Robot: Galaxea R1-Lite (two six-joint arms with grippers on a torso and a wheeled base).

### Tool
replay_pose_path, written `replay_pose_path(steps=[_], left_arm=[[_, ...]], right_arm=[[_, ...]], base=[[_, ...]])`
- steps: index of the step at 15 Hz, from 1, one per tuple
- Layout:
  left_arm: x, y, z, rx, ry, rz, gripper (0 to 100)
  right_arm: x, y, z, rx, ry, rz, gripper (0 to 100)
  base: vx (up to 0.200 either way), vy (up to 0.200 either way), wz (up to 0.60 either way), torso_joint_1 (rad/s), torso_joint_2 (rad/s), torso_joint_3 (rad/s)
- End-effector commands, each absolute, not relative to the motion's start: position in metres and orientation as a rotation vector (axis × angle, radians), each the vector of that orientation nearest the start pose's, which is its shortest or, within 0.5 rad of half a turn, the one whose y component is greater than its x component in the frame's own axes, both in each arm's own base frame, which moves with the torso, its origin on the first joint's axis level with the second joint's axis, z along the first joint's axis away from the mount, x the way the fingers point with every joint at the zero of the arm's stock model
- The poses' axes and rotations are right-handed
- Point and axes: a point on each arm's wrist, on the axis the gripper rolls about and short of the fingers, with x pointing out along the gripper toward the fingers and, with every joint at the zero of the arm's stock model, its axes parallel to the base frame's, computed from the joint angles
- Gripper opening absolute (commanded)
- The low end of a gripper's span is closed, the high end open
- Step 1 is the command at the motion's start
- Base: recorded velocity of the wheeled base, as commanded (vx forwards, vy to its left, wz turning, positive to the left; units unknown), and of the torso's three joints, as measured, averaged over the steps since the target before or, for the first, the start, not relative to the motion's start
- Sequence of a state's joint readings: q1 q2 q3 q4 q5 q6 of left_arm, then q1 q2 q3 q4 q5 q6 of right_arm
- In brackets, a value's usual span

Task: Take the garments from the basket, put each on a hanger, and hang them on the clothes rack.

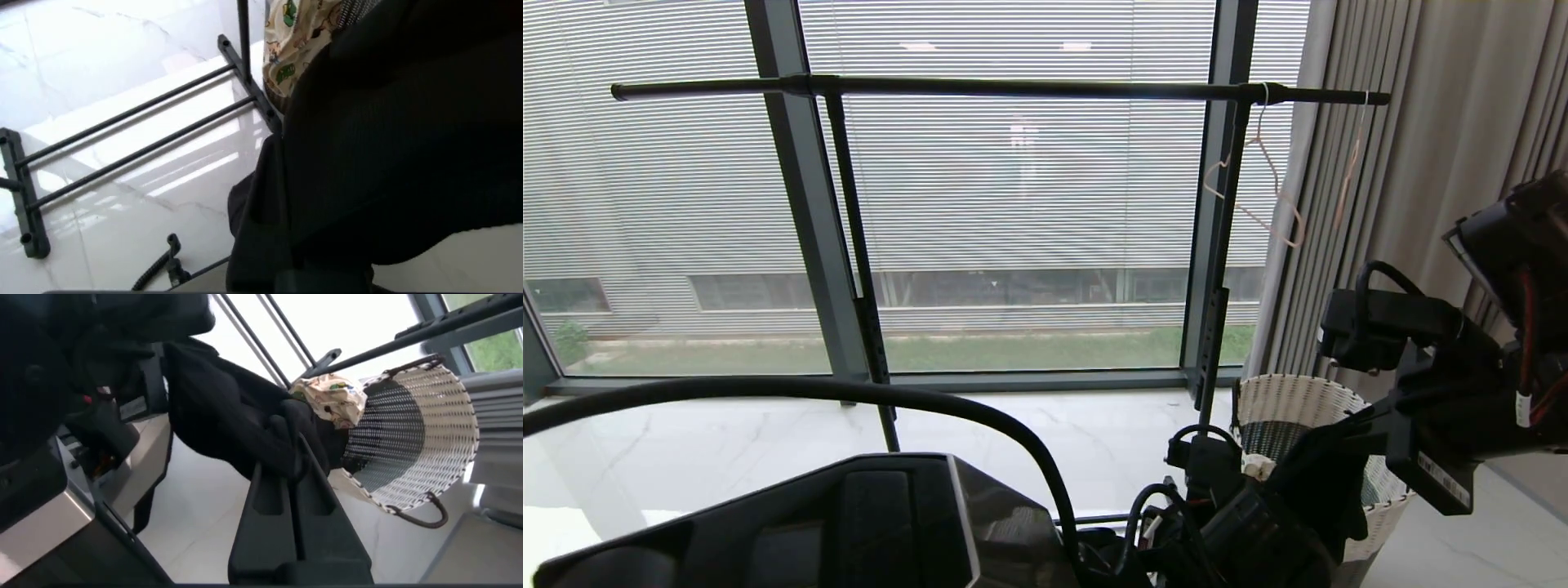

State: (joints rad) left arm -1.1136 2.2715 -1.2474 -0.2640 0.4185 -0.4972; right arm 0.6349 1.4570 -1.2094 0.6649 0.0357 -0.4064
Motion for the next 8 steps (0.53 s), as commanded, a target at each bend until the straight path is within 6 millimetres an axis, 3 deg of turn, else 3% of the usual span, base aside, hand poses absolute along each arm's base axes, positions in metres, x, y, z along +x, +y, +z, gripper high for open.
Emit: replay_pose_path(steps=[1, 2, 5, 8], left_arm=[[0.17, -0.344, 0.095, -0.075, 0.738, -0.575, 0], [0.16, -0.327, 0.103, -0.083, 0.767, -0.601, 0], [0.141, -0.269, 0.097, -0.027, 0.83, -0.545, 0], [0.129, -0.234, 0.13, -0.092, 0.773, -0.562, 0]], right_arm=[[0.177, 0.132, 0.242, -0.628, 0.782, 0.806, 0], [0.178, 0.133, 0.239, -0.618, 0.796, 0.821, 0], [0.193, 0.146, 0.223, -0.608, 0.786, 0.841, 0], [0.196, 0.179, 0.211, -0.553, 0.774, 0.916, 0]], base=[[0.0, 0.0, 0.0, 0.0, 0.0, 0.0], [0.0, 0.0, 0.0, 0.0, 0.0, 0.0], [0.0, 0.0, 0.0, 0.0, 0.0, 0.0], [0.0, 0.0, 0.0, 0.0, 0.0, 0.0]])
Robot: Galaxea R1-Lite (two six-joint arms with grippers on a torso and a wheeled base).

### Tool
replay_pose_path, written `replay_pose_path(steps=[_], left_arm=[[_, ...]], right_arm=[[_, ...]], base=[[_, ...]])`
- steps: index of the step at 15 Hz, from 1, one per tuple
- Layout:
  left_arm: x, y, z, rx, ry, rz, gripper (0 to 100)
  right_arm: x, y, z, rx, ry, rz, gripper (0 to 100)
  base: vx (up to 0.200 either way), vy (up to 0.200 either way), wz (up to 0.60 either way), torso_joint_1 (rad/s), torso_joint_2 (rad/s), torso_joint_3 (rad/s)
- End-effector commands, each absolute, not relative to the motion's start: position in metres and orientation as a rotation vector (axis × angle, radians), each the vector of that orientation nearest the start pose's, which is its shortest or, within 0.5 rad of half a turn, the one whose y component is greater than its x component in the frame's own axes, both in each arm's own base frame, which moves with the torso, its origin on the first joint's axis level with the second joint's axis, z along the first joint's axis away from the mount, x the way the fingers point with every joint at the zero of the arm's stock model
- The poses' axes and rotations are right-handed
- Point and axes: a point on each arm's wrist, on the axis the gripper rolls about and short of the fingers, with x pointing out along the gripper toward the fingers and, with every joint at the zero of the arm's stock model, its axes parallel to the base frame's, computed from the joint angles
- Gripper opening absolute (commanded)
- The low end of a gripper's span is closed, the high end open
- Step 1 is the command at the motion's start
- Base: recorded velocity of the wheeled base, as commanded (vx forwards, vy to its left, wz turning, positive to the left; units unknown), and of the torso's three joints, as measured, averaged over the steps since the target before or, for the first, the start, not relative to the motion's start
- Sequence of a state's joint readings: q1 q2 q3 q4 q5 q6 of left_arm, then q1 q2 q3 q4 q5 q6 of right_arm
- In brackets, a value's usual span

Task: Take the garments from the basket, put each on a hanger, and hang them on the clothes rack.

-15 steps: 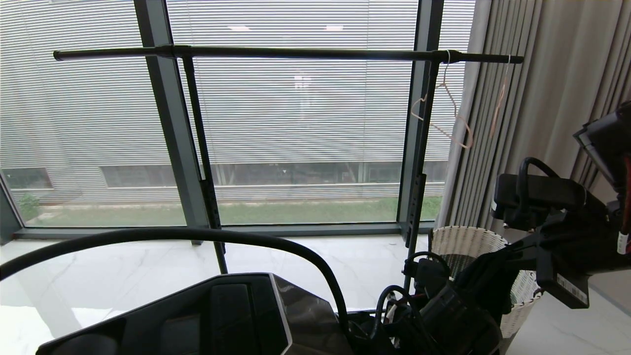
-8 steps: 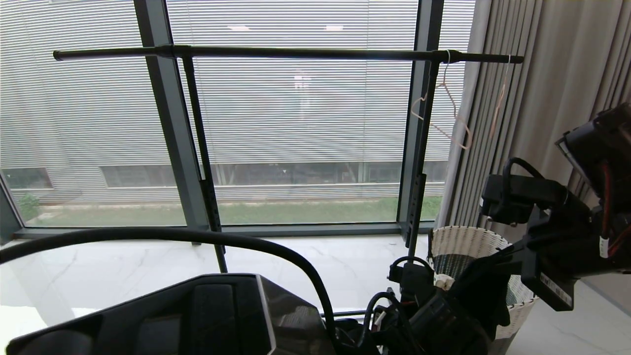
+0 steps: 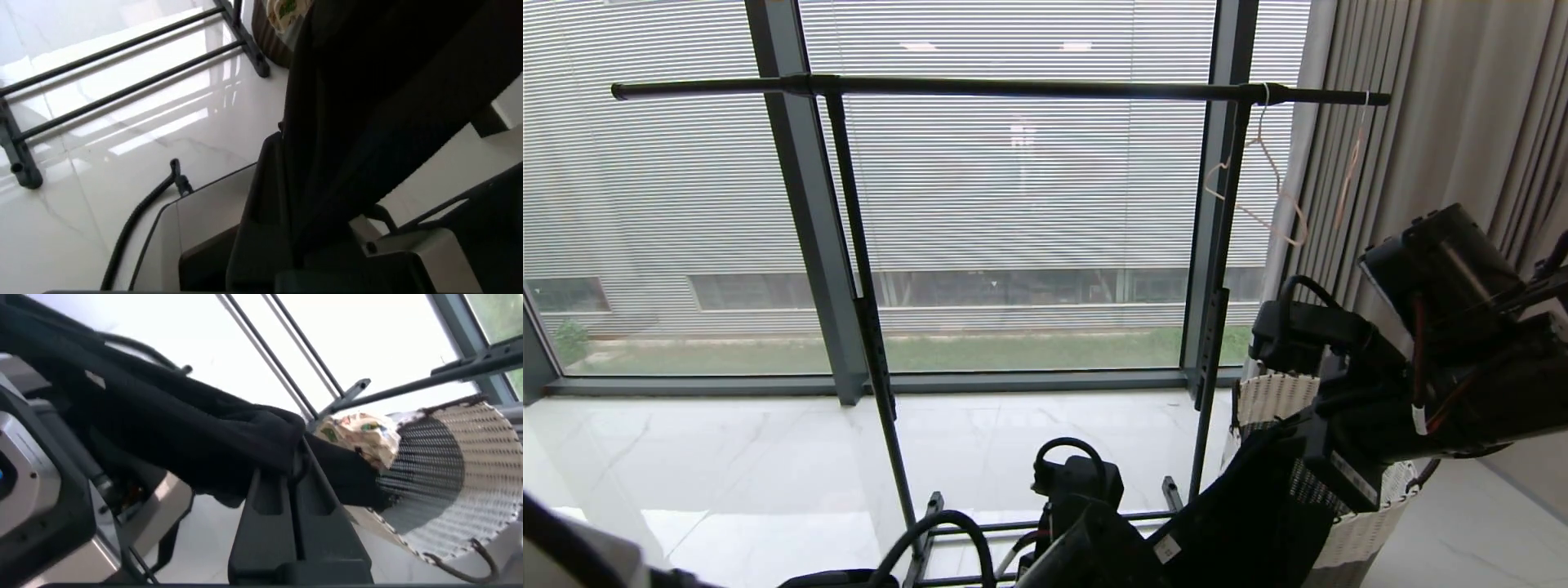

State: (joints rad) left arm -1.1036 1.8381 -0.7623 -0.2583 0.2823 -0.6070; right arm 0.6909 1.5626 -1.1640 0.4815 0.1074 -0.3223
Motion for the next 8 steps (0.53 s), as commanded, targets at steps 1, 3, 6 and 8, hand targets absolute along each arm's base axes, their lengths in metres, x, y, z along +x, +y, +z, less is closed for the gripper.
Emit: replay_pose_path(steps=[1, 3, 6, 8], left_arm=[[0.126, -0.222, 0.141, -0.105, 0.765, -0.555, 0], [0.129, -0.197, 0.154, -0.116, 0.77, -0.492, 0], [0.134, -0.162, 0.167, -0.089, 0.784, -0.408, 0], [0.133, -0.15, 0.17, -0.011, 0.782, -0.415, 0]], right_arm=[[0.196, 0.191, 0.207, -0.524, 0.765, 0.929, 0], [0.198, 0.216, 0.199, -0.473, 0.729, 0.954, 0], [0.203, 0.234, 0.193, -0.442, 0.685, 0.969, 0], [0.202, 0.233, 0.194, -0.44, 0.683, 0.964, 0]], base=[[0.0, 0.0, 0.0, 0.0, 0.0, 0.0], [0.0, 0.0, 0.0, 0.0, 0.0, 0.0], [0.0, 0.0, 0.0, 0.0, 0.0, 0.0], [0.0, 0.0, 0.0, 0.0, 0.0, 0.0]])
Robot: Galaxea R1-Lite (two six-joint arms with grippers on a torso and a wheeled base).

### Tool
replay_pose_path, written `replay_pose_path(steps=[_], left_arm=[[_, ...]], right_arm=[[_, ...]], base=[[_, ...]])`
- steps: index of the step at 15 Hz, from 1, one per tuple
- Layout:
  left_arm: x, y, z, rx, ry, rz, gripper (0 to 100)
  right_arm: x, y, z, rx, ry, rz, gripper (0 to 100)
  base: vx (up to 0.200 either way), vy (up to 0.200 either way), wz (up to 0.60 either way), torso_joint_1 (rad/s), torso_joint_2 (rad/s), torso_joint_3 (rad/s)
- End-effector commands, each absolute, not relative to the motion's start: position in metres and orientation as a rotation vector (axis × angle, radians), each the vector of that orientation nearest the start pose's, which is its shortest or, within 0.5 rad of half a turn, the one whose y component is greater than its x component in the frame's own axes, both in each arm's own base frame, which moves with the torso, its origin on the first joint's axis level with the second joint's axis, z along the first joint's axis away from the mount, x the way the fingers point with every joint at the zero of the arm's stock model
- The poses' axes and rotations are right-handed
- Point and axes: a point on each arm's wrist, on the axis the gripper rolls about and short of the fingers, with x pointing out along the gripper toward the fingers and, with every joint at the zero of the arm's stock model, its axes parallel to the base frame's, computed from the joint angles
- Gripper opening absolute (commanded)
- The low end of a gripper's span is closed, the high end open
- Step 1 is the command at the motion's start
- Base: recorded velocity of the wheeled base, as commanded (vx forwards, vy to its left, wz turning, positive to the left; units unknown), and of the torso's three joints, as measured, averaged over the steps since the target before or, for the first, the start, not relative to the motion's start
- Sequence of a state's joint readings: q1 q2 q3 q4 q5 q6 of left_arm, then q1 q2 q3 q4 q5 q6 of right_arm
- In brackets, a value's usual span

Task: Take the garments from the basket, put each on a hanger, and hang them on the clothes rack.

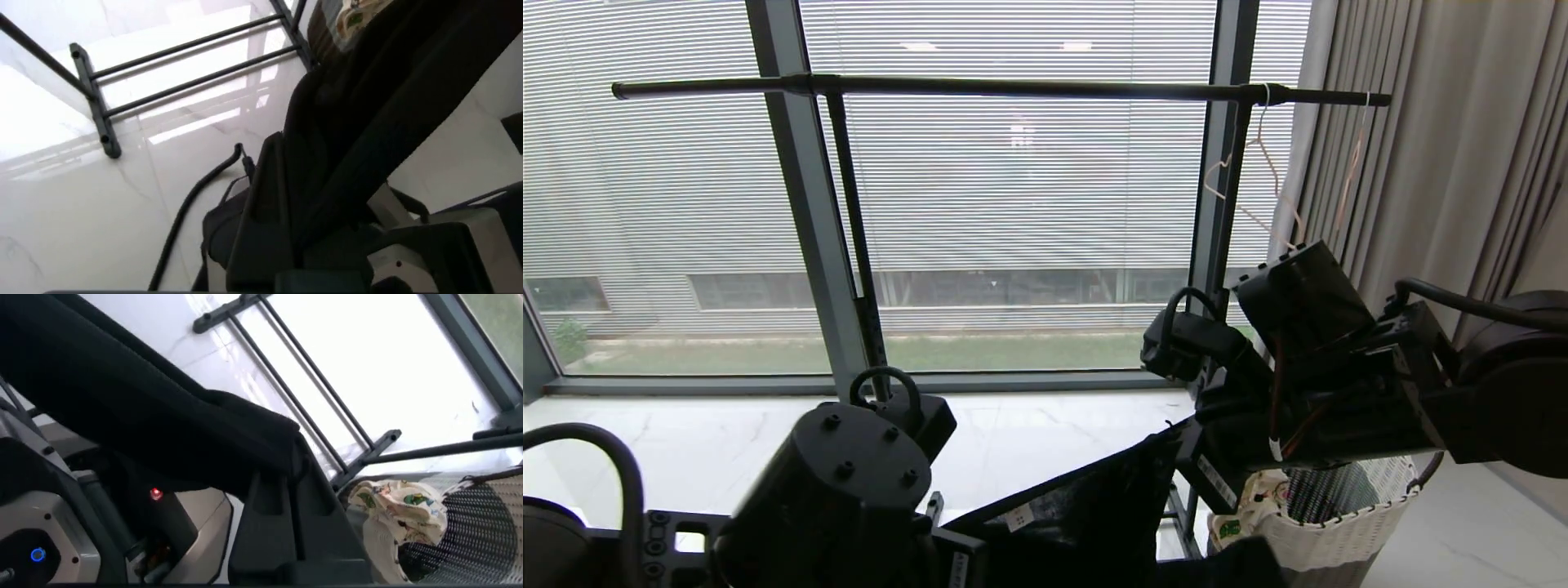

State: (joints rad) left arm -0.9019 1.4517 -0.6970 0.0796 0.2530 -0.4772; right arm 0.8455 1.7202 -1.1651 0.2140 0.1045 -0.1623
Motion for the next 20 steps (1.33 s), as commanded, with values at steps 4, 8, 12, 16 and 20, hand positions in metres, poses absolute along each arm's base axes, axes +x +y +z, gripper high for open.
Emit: replay_pose_path(steps=[4, 8, 12, 16, 20], left_arm=[[0.154, -0.136, 0.178, 0.183, 0.698, -0.49, 0], [0.17, -0.137, 0.192, 0.265, 0.592, -0.786, 0], [0.19, -0.16, 0.2, 0.353, 0.535, -0.865, 0], [0.193, -0.168, 0.208, 0.346, 0.501, -0.901, 0], [0.211, -0.186, 0.224, 0.402, 0.383, -1.055, 0]], right_arm=[[0.201, 0.209, 0.2, -0.431, 0.673, 0.85, 0], [0.184, 0.169, 0.214, -0.368, 0.645, 0.781, 0], [0.166, 0.151, 0.233, -0.339, 0.57, 0.776, 0], [0.147, 0.137, 0.23, -0.361, 0.597, 0.789, 0], [0.092, 0.128, 0.225, -0.449, 0.622, 0.981, 0]], base=[[0.0, 0.0, 0.0, 0.0, 0.0, 0.0], [0.0, 0.0, 0.0, 0.0, 0.0, 0.0], [0.0, 0.0, 0.0, 0.0, 0.0, 0.0], [0.0, 0.0, 0.0, 0.0, 0.0, 0.0], [0.0, 0.0, 0.0, 0.0, 0.0, 0.0]])
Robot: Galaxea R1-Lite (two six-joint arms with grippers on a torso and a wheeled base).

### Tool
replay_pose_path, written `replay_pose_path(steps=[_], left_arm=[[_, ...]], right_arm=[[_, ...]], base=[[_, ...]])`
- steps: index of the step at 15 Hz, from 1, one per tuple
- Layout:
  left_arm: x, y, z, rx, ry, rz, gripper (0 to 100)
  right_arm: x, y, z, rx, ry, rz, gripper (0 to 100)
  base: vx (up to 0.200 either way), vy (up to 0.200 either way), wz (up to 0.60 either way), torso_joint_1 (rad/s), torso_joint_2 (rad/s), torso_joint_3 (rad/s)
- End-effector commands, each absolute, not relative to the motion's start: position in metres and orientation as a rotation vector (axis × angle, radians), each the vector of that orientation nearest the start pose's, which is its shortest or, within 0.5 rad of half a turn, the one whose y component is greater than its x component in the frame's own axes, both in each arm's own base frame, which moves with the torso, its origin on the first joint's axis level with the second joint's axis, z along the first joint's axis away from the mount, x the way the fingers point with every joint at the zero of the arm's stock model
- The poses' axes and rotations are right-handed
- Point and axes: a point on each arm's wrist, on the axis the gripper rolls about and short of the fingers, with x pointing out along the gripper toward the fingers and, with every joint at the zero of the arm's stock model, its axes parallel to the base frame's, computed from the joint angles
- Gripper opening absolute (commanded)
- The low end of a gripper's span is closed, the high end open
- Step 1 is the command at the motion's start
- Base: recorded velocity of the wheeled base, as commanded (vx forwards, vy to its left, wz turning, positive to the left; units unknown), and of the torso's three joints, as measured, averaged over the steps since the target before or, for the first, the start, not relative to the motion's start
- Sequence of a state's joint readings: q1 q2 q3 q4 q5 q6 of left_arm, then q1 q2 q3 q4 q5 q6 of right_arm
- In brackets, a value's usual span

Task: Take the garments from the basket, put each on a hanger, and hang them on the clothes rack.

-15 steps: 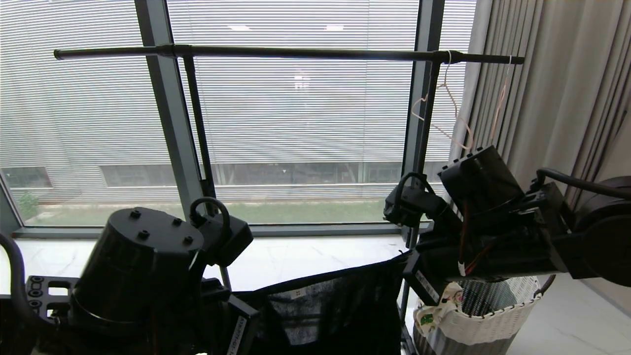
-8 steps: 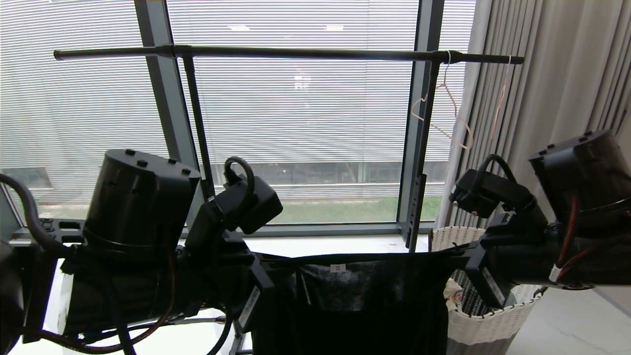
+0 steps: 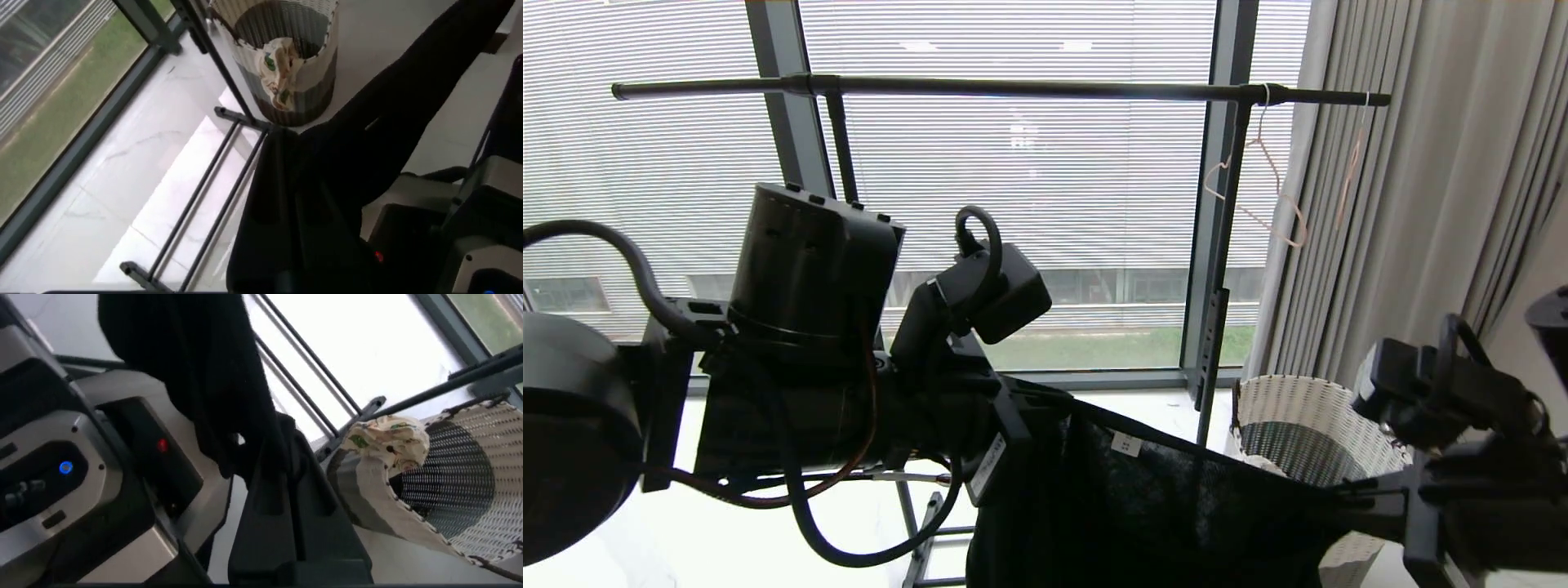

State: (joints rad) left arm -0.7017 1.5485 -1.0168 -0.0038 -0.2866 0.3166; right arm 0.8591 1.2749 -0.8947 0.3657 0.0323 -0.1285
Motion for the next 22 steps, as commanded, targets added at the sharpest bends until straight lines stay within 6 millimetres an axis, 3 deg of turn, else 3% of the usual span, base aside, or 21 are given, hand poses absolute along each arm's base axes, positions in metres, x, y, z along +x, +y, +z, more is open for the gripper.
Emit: replay_pose_path(steps=[1, 6, 9, 11, 14, 17, 22], left_arm=[[0.214, -0.19, 0.223, 0.408, 0.376, -1.074, 0], [0.214, -0.193, 0.217, 0.407, 0.42, -1.021, 0], [0.201, -0.193, 0.211, 0.247, 0.565, -0.85, 0], [0.182, -0.205, 0.215, 0.1, 0.62, -0.773, 0], [0.126, -0.202, 0.189, 0.242, 0.813, -0.75, 0], [0.104, -0.209, 0.178, 0.3, 0.839, -0.799, 0], [0.112, -0.205, 0.18, 0.298, 0.812, -0.724, 0]], right_arm=[[0.086, 0.133, 0.223, -0.472, 0.625, 1.022, 0], [0.087, 0.139, 0.219, -0.487, 0.646, 1.017, 0], [0.121, 0.136, 0.228, -0.412, 0.647, 0.874, 0], [0.153, 0.145, 0.247, -0.349, 0.618, 0.831, 0], [0.185, 0.163, 0.263, -0.325, 0.586, 0.796, 0], [0.191, 0.17, 0.258, -0.335, 0.603, 0.804, 0], [0.178, 0.162, 0.255, -0.35, 0.622, 0.811, 0]], base=[[0.0, 0.0, 0.0, 0.0, 0.0, 0.0], [0.0, 0.0, 0.0, 0.0, 0.0, 0.0], [0.0, 0.0, 0.0, 0.0, 0.0, 0.0], [0.0, 0.0, 0.0, 0.0, 0.0, 0.0], [0.0, 0.0, 0.0, 0.0, 0.0, 0.0], [0.0, 0.0, 0.0, 0.0, 0.0, 0.0], [0.0, 0.0, 0.0, 0.0, 0.0, 0.0]])
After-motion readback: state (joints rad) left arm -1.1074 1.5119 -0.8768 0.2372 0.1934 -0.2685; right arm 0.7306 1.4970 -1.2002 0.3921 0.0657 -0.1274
